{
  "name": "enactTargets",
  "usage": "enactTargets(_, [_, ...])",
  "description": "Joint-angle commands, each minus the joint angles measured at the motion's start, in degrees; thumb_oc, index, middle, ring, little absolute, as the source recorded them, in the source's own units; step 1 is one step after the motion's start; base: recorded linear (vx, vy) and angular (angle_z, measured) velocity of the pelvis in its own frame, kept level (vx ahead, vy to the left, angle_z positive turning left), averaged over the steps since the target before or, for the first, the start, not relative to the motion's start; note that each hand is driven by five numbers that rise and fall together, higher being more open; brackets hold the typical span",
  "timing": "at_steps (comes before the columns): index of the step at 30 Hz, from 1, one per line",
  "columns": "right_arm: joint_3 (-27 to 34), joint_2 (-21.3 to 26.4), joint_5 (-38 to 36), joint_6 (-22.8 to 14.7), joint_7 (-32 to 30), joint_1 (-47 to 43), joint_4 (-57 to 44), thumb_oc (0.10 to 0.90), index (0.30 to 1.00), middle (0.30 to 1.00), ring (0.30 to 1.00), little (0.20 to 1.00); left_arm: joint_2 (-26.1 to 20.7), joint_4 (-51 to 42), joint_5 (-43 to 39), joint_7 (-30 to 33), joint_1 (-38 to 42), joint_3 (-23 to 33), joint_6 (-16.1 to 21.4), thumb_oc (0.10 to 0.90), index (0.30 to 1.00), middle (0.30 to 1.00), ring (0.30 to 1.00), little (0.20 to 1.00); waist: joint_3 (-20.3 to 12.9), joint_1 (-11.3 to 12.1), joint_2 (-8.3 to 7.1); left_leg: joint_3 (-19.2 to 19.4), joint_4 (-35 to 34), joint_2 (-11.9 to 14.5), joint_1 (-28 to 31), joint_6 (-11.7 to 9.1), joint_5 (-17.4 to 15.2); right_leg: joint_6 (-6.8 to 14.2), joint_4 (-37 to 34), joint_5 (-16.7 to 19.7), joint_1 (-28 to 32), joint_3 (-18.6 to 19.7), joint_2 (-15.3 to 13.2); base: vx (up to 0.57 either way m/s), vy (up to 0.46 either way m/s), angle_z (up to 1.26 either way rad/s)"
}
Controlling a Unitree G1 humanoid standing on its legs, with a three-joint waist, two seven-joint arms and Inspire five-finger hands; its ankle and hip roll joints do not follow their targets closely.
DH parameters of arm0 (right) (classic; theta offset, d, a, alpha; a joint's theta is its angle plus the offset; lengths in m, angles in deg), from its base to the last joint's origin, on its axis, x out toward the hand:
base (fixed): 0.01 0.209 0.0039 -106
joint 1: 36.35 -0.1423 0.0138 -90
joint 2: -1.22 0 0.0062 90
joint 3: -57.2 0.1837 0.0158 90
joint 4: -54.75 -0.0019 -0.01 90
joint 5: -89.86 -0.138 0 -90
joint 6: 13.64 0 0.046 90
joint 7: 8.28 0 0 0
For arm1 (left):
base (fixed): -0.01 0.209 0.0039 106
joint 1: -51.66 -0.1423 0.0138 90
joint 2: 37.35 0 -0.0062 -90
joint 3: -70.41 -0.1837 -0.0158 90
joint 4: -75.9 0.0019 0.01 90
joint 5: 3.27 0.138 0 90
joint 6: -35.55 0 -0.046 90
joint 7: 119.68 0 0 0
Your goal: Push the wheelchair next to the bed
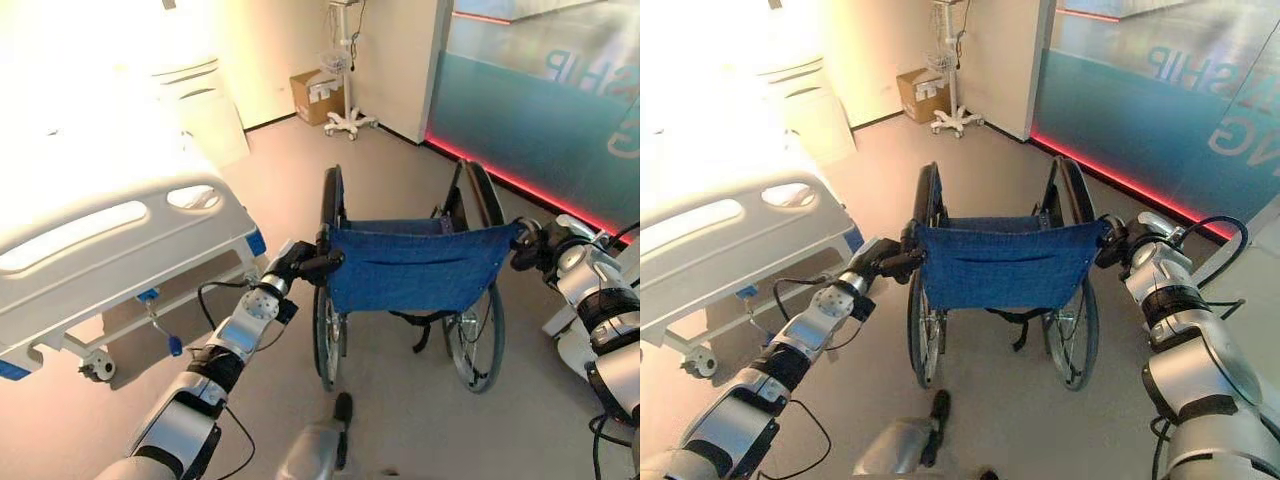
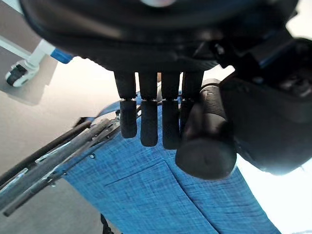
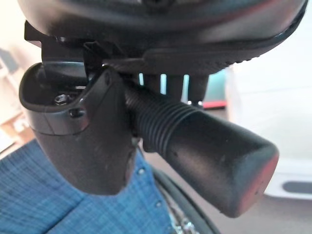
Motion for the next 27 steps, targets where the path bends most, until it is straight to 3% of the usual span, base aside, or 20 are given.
enactTargets(1, [-7.33, -4.51, 7.02, -20.79, 3.65, -7.87, -8.83, 0.400, 0.300, 0.300, 0.300, 0.300, -4.99, 7.81, 8.18, 0.01, -4.51, -4.47, -4.57, 0.400, 0.300, 0.300, 0.300, 0.300, 2.75, 0.58, -3.26, 3.90, 2.49, -3.82, 0.31, 8.67, -7.52, 4.94, 9.74, -6.41, 2.54, 9.57, -2.01, 0.40, 0.122, -0.52])
enactTargets(2, [-7.12, -4.65, 6.70, -21.38, 3.00, -7.33, -8.36, 0.400, 0.300, 0.300, 0.300, 0.300, -5.18, 8.00, 8.24, -0.18, -4.46, -4.16, -4.53, 0.400, 0.300, 0.300, 0.300, 0.300, 1.88, 1.04, -4.59, 4.93, 4.51, -4.27, 0.79, 10.98, -10.83, 5.50, 11.18, -7.12, 3.27, 9.01, -3.02, 0.40, 0.132, -0.34])
enactTargets(6, [-5.40, -4.82, 6.26, -23.43, 1.74, -3.71, -8.81, 0.400, 0.300, 0.300, 0.300, 0.300, -6.51, 8.80, 10.32, -0.98, -4.58, -3.57, -3.67, 0.400, 0.300, 0.300, 0.300, 0.300, -0.17, 3.21, -7.75, 0.68, 7.35, -4.36, 0.35, 14.15, -12.93, 8.33, 20.44, -2.37, 2.89, 8.21, -4.69, 0.35, 0.082, 0.21])
enactTargets(8, [-4.04, -3.97, 5.68, -23.48, 1.02, -0.65, -11.31, 0.400, 0.300, 0.300, 0.300, 0.300, -7.25, 8.68, 10.53, -0.23, -4.96, -4.10, -3.64, 0.400, 0.300, 0.300, 0.300, 0.300, -0.52, 2.71, -8.63, -2.66, 7.65, -5.50, 1.46, 15.21, -13.27, 11.74, 28.62, 6.15, -0.12, 10.32, -6.04, 0.34, 0.052, 0.47])
enactTargets(9, [-4.28, -3.75, 5.10, -23.36, 0.72, -0.39, -11.70, 0.400, 0.300, 0.300, 0.300, 0.300, -7.37, 8.76, 10.63, -0.22, -4.76, -4.33, -3.68, 0.400, 0.300, 0.300, 0.300, 0.300, -0.50, 2.50, -8.94, -3.24, 8.22, -5.79, 1.48, 15.38, -13.60, 12.10, 28.69, 7.61, -0.98, 10.81, -6.38, 0.31, -0.056, 0.40])
enactTargets(10, [-4.50, -3.61, 4.64, -23.10, 0.39, -0.20, -12.33, 0.400, 0.300, 0.300, 0.300, 0.300, -7.57, 9.12, 10.64, -0.12, -4.23, -4.73, -3.69, 0.400, 0.300, 0.300, 0.300, 0.300, -0.34, 2.10, -9.19, -3.88, 8.94, -5.84, 1.87, 15.30, -14.17, 12.14, 27.73, 9.84, -2.75, 10.31, -8.43, 0.27, -0.137, 0.32])
enactTargets(12, [-5.30, -4.66, 4.92, -22.65, -0.15, -3.06, -11.60, 0.400, 0.300, 0.300, 0.300, 0.300, -7.28, 10.86, 9.94, 1.47, -1.61, -5.54, -3.20, 0.400, 0.300, 0.300, 0.300, 0.300, 1.88, -0.09, -7.19, -7.24, 8.93, -3.70, 5.75, 14.17, -15.92, 10.93, 23.55, 8.56, -12.81, 10.51, -13.00, 0.28, -0.232, 0.24])
enactTargets(14, [-5.87, -4.95, 4.52, -21.85, -0.92, -4.75, -10.85, 0.400, 0.300, 0.300, 0.300, 0.300, -8.15, 11.17, 9.48, 1.33, 0.24, -6.21, -2.58, 0.400, 0.300, 0.300, 0.300, 0.300, 3.45, -1.22, -6.93, -9.39, 9.68, -3.74, 6.58, 13.85, -17.42, 10.71, 19.52, 9.12, -17.10, 12.28, -14.27, 0.16, -0.230, 0.20])
enactTargets(15, [-6.05, -5.02, 4.38, -21.57, -1.14, -5.43, -10.67, 0.400, 0.300, 0.300, 0.300, 0.300, -8.74, 11.30, 9.13, 1.13, 1.03, -6.41, -2.34, 0.400, 0.300, 0.300, 0.300, 0.300, 3.93, -1.74, -7.18, -10.20, 10.12, -3.99, 6.50, 13.74, -18.09, 10.90, 16.90, 10.37, -18.54, 13.05, -15.08, 0.26, -0.343, 0.38])
enactTargets(16, [-6.45, -4.86, 3.96, -20.78, -1.45, -6.26, -10.75, 0.400, 0.300, 0.300, 0.300, 0.300, -9.69, 11.02, 9.03, 0.23, 2.22, -6.55, -2.24, 0.400, 0.300, 0.300, 0.300, 0.300, 4.90, -2.75, -8.10, -11.98, 11.31, -4.75, 7.04, 13.23, -20.00, 12.05, 11.23, 14.27, -20.83, 15.19, -17.28, 0.34, -0.352, 0.75])
enactTargets(18, [-7.03, -4.42, 3.56, -20.14, -1.37, -7.30, -10.91, 0.400, 0.300, 0.300, 0.300, 0.300, -10.57, 10.86, 8.83, -0.60, 3.41, -6.84, -2.01, 0.400, 0.300, 0.300, 0.300, 0.300, 5.46, -3.66, -9.01, -14.22, 11.95, -4.90, 7.76, 12.55, -21.93, 13.41, 5.20, 16.76, -22.81, 17.68, -19.11, 0.43, -0.363, 0.93])
enactTargets(20, [-7.38, -3.36, 2.79, -18.43, -0.12, -8.18, -11.84, 0.400, 0.300, 0.300, 0.300, 0.300, -10.26, 10.39, 9.70, -1.44, 3.30, -6.78, -2.05, 0.400, 0.300, 0.300, 0.300, 0.300, 5.24, -4.30, -9.65, -17.26, 12.92, -3.59, 9.16, 11.16, -24.73, 14.41, 0.77, 17.52, -21.68, 19.44, -19.59, 0.55, -0.421, 0.85])
enactTargets(23, [-7.84, -2.43, 1.66, -16.01, 1.61, -8.11, -13.84, 0.400, 0.300, 0.300, 0.300, 0.300, -9.14, 10.31, 10.80, -2.06, 2.97, -7.13, -3.02, 0.400, 0.300, 0.300, 0.300, 0.300, 4.50, -4.95, -10.59, -19.80, 13.96, -1.37, 10.42, 9.47, -27.17, 14.86, 1.27, 17.76, -21.16, 21.84, -20.00, 0.54, -0.480, 0.69])
enactTargets(24, [-8.52, -1.26, 1.23, -14.18, 3.23, -8.29, -15.27, 0.400, 0.300, 0.300, 0.300, 0.300, -8.37, 10.52, 12.36, -2.96, 2.78, -7.61, -2.91, 0.400, 0.300, 0.300, 0.300, 0.300, 3.71, -5.94, -11.06, -21.79, 12.40, 1.35, 12.23, 8.07, -27.24, 15.35, 3.39, 17.04, -21.69, 24.62, -19.22, 0.54, -0.508, 1.02])
enactTargets(27, [-8.50, 0.33, -0.83, -13.20, 4.17, -8.23, -15.36, 0.400, 0.300, 0.300, 0.300, 0.300, -7.91, 10.15, 12.12, -2.87, 2.11, -8.32, -2.99, 0.400, 0.300, 0.300, 0.300, 0.300, 2.79, -7.05, -10.75, -22.42, 10.36, 5.27, 13.19, 6.85, -25.87, 15.49, 5.69, 13.19, -21.70, 24.36, -17.03, 0.42, -0.438, 0.81])
